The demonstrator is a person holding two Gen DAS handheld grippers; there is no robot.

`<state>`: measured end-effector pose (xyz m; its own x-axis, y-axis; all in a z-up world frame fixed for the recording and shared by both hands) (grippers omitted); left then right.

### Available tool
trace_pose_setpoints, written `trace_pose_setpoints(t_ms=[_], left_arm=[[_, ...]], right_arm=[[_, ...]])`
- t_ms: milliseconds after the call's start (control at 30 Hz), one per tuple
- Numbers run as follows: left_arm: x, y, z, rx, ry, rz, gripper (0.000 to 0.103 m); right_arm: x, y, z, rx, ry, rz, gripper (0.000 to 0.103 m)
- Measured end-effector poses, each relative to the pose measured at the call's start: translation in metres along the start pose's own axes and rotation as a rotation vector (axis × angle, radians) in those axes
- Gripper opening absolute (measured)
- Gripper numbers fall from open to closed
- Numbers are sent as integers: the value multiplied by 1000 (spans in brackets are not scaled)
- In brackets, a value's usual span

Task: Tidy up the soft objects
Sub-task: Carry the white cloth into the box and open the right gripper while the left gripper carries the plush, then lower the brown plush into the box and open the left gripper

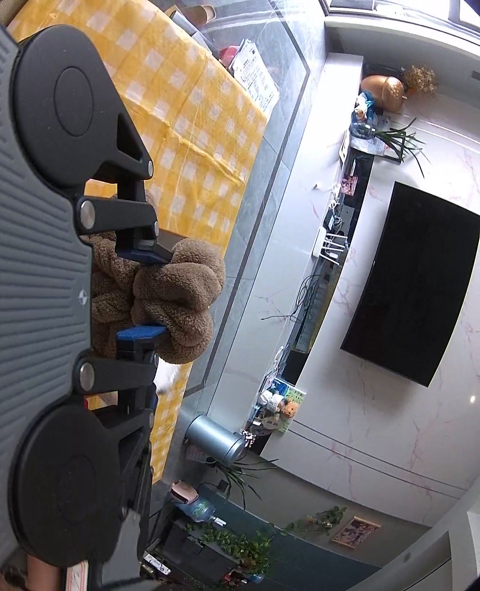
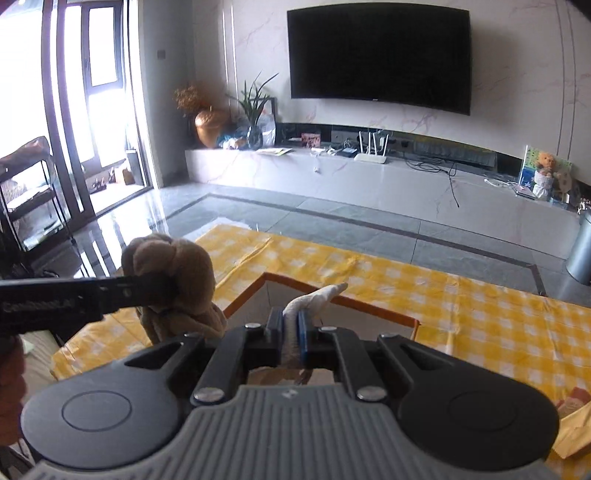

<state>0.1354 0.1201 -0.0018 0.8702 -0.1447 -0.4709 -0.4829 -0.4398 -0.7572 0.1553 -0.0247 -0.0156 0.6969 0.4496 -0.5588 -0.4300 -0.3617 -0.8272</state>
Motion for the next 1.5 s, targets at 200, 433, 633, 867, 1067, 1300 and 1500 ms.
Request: trace_pose_setpoints(t_ms=[200,433,633,867,1067,1300,1500], left_arm=[[3,2,14,-26,-18,19,38],[5,4,10,-38,29,47,38],[11,8,9,-26,14,59,38],[7,5,14,-34,1,50,38],[6,7,15,-43,-13,58,38],[14,6,6,-29,6,68,38],[38,14,-18,1,42,117,38]], right_arm=[[72,9,-5,-91,94,93,6],[141,52,-55,-225,248,352,0],[146,67,-64,-303,273,410,2],[124,51,-24,-89,-107,332,7],[159,92,-14,-102,-63,602,8],[143,78,-36,-183,131,489,8],[54,61,-77,-58,123,229,40]])
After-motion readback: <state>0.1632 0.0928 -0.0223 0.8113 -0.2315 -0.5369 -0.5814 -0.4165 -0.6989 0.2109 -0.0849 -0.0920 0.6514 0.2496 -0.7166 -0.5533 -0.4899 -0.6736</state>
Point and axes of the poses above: each gripper's, at about its wrist camera, not at the fingertips, and x roughly the way its jaws point, z to its left, y to its underside, the point moved 8 cm from there along x, roughly the way its jaws point, and after that the axes turned 8 degrees about -x, right-handed, at the moved point
